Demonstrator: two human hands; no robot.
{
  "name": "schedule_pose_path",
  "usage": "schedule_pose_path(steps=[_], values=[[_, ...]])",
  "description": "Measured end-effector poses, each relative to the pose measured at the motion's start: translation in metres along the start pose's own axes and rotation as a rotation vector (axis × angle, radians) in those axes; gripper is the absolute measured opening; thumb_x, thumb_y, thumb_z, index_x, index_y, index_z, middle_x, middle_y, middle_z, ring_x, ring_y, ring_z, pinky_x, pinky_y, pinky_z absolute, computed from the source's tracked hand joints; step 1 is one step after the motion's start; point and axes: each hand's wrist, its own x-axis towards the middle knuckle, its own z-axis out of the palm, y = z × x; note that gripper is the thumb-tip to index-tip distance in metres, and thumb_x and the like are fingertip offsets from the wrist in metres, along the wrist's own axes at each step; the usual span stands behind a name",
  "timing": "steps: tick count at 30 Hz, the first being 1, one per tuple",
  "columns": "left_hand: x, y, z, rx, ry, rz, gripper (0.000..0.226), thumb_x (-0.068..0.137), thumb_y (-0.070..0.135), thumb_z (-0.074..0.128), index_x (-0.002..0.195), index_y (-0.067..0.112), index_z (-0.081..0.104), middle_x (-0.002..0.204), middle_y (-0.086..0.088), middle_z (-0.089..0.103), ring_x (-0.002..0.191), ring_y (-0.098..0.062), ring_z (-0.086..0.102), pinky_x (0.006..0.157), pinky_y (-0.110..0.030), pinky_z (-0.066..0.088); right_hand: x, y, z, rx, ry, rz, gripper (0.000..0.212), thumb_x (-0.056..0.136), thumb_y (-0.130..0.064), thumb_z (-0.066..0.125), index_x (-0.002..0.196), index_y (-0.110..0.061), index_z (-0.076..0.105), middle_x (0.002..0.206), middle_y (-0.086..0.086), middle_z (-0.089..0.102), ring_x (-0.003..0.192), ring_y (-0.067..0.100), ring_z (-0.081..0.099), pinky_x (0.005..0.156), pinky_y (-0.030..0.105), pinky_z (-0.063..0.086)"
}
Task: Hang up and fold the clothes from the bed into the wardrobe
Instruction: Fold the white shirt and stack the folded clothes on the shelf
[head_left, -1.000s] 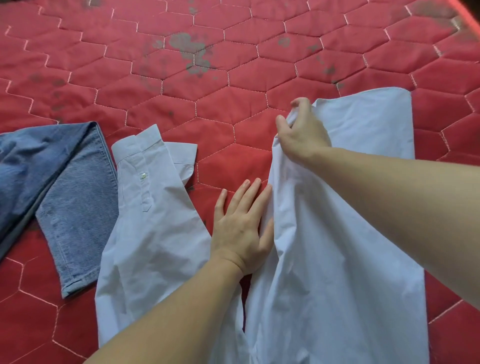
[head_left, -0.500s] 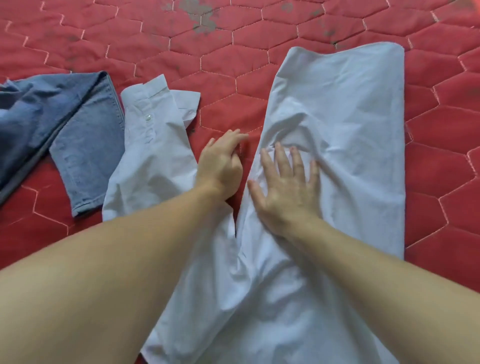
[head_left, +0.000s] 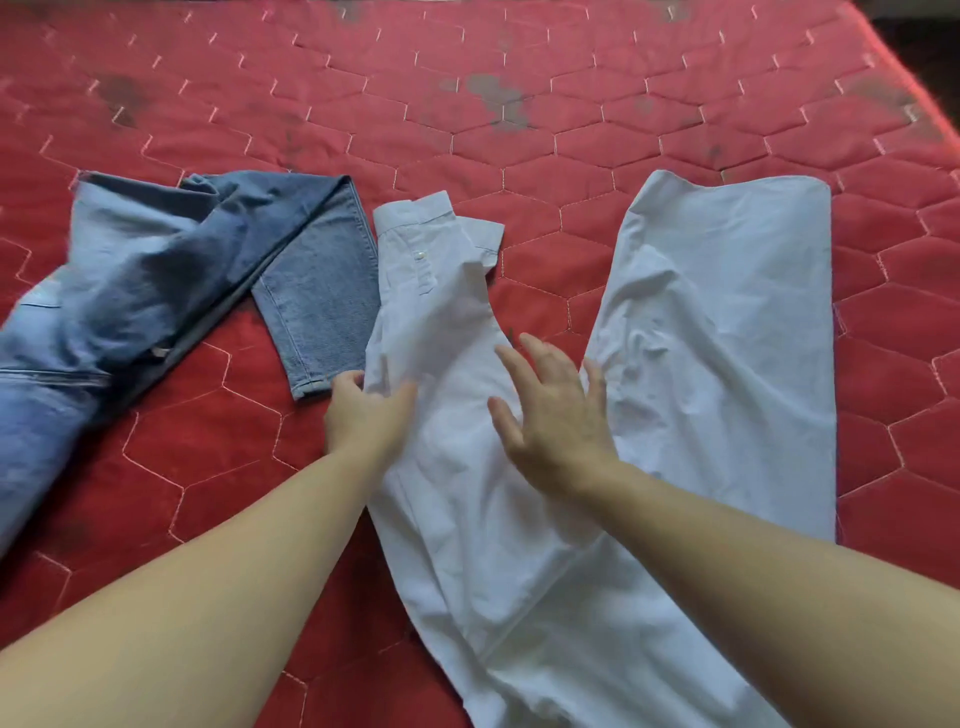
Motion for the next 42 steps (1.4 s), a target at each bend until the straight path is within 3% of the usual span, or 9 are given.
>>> schedule_pose_path(steps=[5, 10, 15, 21, 24, 28, 33, 37, 42], values=[[-0.002, 0.003, -0.016, -0.457, -0.502, -0.193, 0.033, 0.081, 0.010, 0.065, 0.112, 0.002, 0.068, 0.095, -0.018, 0.073, 0.075, -0.028, 0.071, 0.069, -0.036, 0.060, -0.001, -0.039, 0.007, 0.032, -0.184, 0.002, 0.042, 0.099, -0.039, 0.036, 0.139, -0.029, 0.041, 0.143, -0.004, 0.043, 0.136, 0.020, 0.034, 0.110, 0.049, 0.021], [-0.011, 0.006, -0.028, -0.552, -0.750, 0.030, 0.050, 0.079, -0.015, 0.049, 0.122, 0.008, 0.062, 0.103, -0.020, 0.071, 0.086, -0.031, 0.071, 0.071, -0.037, 0.059, 0.016, -0.074, -0.009, 0.585, 0.068, 0.209, 0.042, 0.096, -0.037, 0.048, 0.135, -0.020, 0.047, 0.132, 0.005, 0.049, 0.121, 0.020, 0.049, 0.102, 0.035, 0.038], [-0.033, 0.014, -0.017, -0.218, -0.616, 0.373, 0.057, 0.066, -0.003, 0.058, 0.118, 0.019, 0.056, 0.100, 0.010, 0.069, 0.090, 0.002, 0.066, 0.070, -0.009, 0.048, 0.050, -0.089, -0.034, 0.442, -0.153, 0.414, 0.076, 0.076, -0.057, 0.070, 0.133, -0.012, 0.045, 0.132, 0.008, 0.050, 0.120, 0.026, 0.053, 0.093, 0.030, 0.042], [-0.049, 0.000, -0.011, 0.308, -0.603, 0.581, 0.055, 0.081, 0.020, 0.061, 0.134, 0.032, 0.048, 0.102, 0.005, 0.067, 0.093, -0.018, 0.064, 0.077, -0.028, 0.049, 0.065, -0.061, -0.027, 0.172, -0.195, 0.396, 0.007, 0.077, -0.015, 0.059, 0.082, -0.012, 0.056, 0.074, 0.002, 0.055, 0.073, 0.025, 0.055, 0.055, 0.026, 0.036], [-0.051, 0.004, -0.008, 0.009, -0.360, 0.640, 0.034, 0.071, 0.050, 0.057, 0.100, 0.034, 0.064, 0.063, 0.012, 0.058, 0.062, -0.008, 0.055, 0.064, -0.025, 0.044, 0.067, -0.043, -0.035, 0.671, 0.058, 0.417, 0.020, 0.081, -0.003, 0.045, 0.075, -0.013, 0.062, 0.070, 0.001, 0.057, 0.072, 0.021, 0.054, 0.058, 0.026, 0.043], [-0.040, 0.024, 0.016, -0.484, -0.124, 0.291, 0.039, 0.072, 0.062, 0.053, 0.064, 0.025, 0.057, 0.051, 0.012, 0.048, 0.058, -0.013, 0.045, 0.064, -0.033, 0.040, 0.076, -0.006, -0.076, 1.434, 0.129, 0.538, 0.030, 0.093, -0.016, 0.044, 0.107, -0.010, 0.070, 0.110, 0.011, 0.071, 0.104, 0.026, 0.067, 0.096, 0.042, 0.052], [-0.048, 0.030, 0.054, -0.082, -0.190, 0.465, 0.011, 0.087, 0.021, 0.058, 0.083, 0.028, 0.064, 0.074, 0.007, 0.064, 0.074, -0.014, 0.058, 0.074, -0.033, 0.046, 0.062, 0.084, -0.125, 1.723, 0.371, 0.612, 0.039, 0.096, -0.024, 0.033, 0.098, -0.008, 0.069, 0.095, 0.015, 0.070, 0.087, 0.030, 0.068, 0.080, 0.036, 0.056], [-0.047, 0.017, 0.082, 0.438, -0.166, 0.742, 0.029, 0.095, 0.031, 0.048, 0.122, 0.039, 0.057, 0.125, 0.017, 0.055, 0.124, -0.011, 0.044, 0.102, -0.036, 0.026, 0.034, 0.146, -0.097, 1.287, 0.202, 0.966, 0.017, 0.092, -0.020, 0.054, 0.090, -0.012, 0.068, 0.066, 0.007, 0.071, 0.057, 0.023, 0.070, 0.052, 0.032, 0.057], [-0.038, 0.010, 0.105, 0.679, -0.264, 0.921, 0.058, 0.087, 0.052, 0.020, 0.142, 0.043, 0.037, 0.156, 0.012, 0.030, 0.147, -0.011, 0.014, 0.117, -0.044, 0.000, 0.044, 0.185, -0.083, 1.235, 0.227, 0.995, 0.062, 0.060, -0.044, 0.082, 0.111, -0.011, 0.067, 0.095, 0.009, 0.075, 0.082, 0.028, 0.073, 0.080, 0.046, 0.058]])
